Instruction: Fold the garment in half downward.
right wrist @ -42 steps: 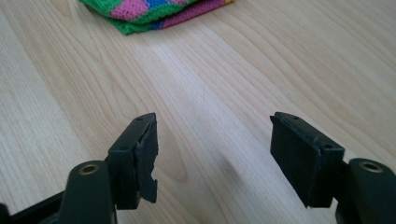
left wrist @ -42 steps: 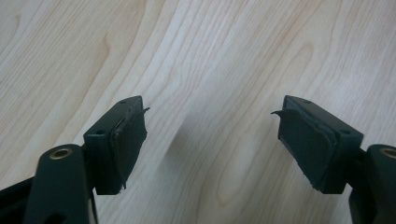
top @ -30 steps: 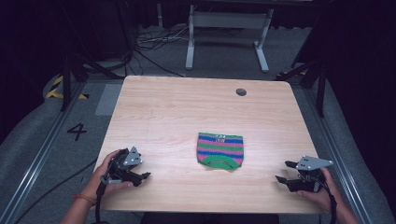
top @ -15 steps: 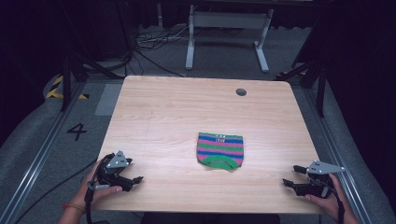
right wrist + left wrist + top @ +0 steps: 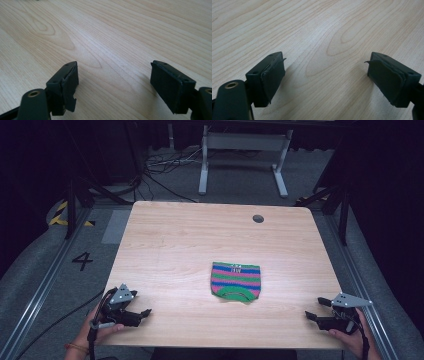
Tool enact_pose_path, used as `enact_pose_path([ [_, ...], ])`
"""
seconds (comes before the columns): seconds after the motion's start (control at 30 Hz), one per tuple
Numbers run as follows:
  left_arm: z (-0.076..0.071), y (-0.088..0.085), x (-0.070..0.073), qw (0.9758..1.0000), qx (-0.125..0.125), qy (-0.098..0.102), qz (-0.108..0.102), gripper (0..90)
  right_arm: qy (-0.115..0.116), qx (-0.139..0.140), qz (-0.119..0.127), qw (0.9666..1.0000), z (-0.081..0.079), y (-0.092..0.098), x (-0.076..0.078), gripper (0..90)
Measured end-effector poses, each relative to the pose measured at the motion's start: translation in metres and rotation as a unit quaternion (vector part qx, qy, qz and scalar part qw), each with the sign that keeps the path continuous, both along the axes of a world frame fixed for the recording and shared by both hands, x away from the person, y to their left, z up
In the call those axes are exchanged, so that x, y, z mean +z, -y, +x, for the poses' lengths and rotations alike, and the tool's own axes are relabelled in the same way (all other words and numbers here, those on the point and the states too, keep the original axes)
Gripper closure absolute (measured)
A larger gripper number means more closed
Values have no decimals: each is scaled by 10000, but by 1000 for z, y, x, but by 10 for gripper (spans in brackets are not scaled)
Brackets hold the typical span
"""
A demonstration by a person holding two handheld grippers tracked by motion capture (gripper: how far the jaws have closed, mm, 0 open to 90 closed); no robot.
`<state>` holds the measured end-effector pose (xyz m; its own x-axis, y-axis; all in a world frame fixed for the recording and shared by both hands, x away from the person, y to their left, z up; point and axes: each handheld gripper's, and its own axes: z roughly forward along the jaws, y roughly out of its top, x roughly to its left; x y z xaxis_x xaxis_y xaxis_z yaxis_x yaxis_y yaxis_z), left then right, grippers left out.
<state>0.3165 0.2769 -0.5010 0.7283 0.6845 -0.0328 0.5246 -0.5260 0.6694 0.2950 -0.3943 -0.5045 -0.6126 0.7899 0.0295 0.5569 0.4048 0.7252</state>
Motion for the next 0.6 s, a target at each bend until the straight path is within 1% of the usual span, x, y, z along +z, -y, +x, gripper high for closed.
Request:
enact_pose_path([
  [0.1,0,0,0,10000,34,-4,-7,146,-1,-7,-3,10000,0,0,0,229],
  [0.6,0,0,0,10000,45,14,22,131,1,-8,-3,10000,0,0,0,229],
])
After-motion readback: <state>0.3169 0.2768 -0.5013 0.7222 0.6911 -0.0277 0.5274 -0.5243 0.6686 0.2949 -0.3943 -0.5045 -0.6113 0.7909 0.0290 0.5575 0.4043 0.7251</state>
